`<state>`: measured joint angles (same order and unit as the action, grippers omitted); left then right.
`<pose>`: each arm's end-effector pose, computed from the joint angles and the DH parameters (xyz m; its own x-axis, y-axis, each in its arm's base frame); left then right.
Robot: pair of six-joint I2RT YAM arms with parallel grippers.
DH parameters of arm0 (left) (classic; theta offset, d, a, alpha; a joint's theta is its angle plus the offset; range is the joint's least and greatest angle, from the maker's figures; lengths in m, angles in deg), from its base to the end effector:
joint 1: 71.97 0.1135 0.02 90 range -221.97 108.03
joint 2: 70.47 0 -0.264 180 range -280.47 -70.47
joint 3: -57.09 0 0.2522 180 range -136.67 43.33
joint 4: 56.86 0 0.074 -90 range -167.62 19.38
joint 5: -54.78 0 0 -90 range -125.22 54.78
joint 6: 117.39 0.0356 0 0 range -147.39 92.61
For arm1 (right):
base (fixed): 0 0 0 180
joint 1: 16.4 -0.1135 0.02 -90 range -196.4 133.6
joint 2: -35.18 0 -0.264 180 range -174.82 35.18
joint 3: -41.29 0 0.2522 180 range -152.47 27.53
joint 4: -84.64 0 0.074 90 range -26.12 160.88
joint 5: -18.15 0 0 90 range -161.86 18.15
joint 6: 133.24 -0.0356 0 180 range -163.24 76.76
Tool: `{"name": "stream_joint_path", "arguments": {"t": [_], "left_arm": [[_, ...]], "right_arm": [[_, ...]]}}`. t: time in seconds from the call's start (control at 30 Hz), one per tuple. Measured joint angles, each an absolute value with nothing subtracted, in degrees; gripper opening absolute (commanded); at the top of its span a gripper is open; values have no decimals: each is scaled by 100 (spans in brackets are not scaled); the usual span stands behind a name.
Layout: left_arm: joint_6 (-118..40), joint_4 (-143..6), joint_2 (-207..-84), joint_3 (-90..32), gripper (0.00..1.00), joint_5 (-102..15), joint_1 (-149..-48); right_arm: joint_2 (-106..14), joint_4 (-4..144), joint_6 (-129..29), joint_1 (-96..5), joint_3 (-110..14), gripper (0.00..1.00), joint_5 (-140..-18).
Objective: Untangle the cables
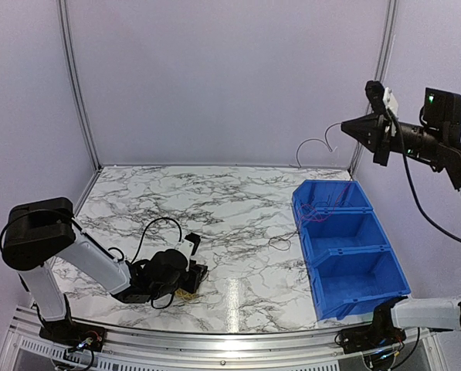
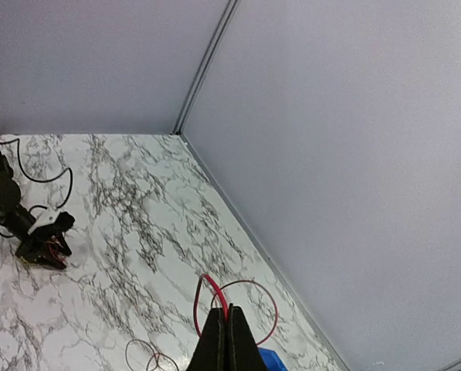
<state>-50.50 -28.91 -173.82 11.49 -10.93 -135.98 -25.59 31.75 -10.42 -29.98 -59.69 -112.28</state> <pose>0.1481 -0.2704 0.1042 -0.4605 0.1282 -0.8784 0.5242 0.8378 -0.1526 0.1718 0.0653 0.4845 0.2509 -0.3638 -0.8970 -0.7827 0.4690 -0.4092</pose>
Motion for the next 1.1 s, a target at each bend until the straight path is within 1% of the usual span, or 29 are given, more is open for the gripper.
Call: {"name": "stream_joint_path", "arguments": {"t": [0.17, 0.3, 0.53, 0.57, 0.6, 0.63, 0.67, 0.7, 0.73, 0.8, 0.9, 0.97, 1.1], "left_arm": [[-5052, -2891, -17395, 1145, 41, -1090, -13598], [-5052, -2889, -17397, 1145, 41, -1082, -13598], [-5052, -2887, -17450, 1123, 41, -1071, -13583], [-5052, -2884, -17452, 1123, 41, -1071, -13578], [-5052, -2884, -17454, 1121, 41, -1069, -13578], [-5052, -2884, -17454, 1121, 41, -1069, -13578], [-5052, -2884, -17454, 1121, 41, -1069, -13578], [-5052, -2884, -17454, 1118, 41, -1069, -13578], [-5052, -2884, -17454, 1118, 41, -1069, -13578], [-5054, -2884, -17454, 1118, 42, -1066, -13578], [-5054, -2884, -17454, 1118, 42, -1062, -13578], [-5056, -2884, -17454, 1118, 42, -1055, -13578], [-5076, -2887, -17454, 1118, 47, -1031, -13578]], "right_arm": [[-2170, 3109, -535, -2939, -4918, 0, -10376], [-1991, 2919, -61, -2699, -4118, 0, -9851], [-1982, 2694, 798, -1967, -3432, 0, -9405], [-2028, 2676, 899, -1886, -3360, 2, -9348], [-2138, 2648, 1023, -1816, -3285, 21, -9265], [-2280, 2606, 1115, -1777, -3239, 34, -9162], [-2463, 2565, 1179, -1755, -3220, 45, -9049], [-2712, 2519, 1255, -1744, -3220, 50, -8944], [-2953, 2462, 1301, -1742, -3224, 58, -8889], [-3399, 2239, 1391, -1739, -3261, 63, -8837], [-3591, 1924, 1395, -1912, -3443, 65, -8806], [-3499, 1900, 1351, -2277, -3574, 65, -8727], [-3362, 2008, 1185, -3436, -3642, 64, -8546]]}}
